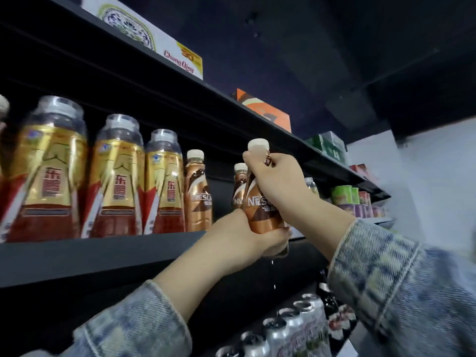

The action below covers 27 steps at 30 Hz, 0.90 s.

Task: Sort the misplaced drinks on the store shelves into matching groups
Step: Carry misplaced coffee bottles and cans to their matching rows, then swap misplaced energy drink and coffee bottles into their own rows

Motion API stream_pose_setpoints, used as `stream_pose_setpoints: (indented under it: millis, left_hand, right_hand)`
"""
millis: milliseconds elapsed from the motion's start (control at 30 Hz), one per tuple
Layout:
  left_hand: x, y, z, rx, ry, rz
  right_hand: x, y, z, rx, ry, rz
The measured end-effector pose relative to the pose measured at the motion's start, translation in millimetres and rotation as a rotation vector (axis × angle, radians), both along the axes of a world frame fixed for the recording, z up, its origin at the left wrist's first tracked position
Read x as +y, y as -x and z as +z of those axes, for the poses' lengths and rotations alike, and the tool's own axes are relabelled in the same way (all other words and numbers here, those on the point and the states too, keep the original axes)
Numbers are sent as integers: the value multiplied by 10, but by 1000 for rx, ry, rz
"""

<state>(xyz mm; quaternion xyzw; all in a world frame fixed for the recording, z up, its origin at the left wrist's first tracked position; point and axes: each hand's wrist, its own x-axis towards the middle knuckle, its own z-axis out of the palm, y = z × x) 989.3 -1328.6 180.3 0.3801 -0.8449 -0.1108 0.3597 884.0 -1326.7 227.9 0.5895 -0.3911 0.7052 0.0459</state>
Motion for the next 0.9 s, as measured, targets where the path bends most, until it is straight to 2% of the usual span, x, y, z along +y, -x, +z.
stream_pose_setpoints:
  millis: [133, 200, 267, 467, 633, 767, 900]
  left_hand:
    - [-301, 242, 509, -322, 47, 149]
    - [-411, 357, 779, -400, 140, 286]
    - [-542, 514, 987, -397, 262, 381]
    - [-1191, 1152, 1293, -106, 577, 542]
    - [-1652, 1643, 1426, -230, 713, 759]
    - [-1870, 1909, 1498, -371, 674, 1002]
    - [-2083, 2010, 1551, -391, 484, 1146]
  right_hand:
    - [-461, 421, 190, 12, 34, -5]
    - [-659, 626, 284, 6, 49, 10]
    - [-837, 824, 345, -19, 66, 37]
    - [-1265, 1383, 389, -2, 30, 113]
    - [-1539, 1873, 422, 50, -26, 209]
    - [-1732, 2200, 471, 92, -24, 313]
    - [-1898, 2453, 484, 138, -32, 382]
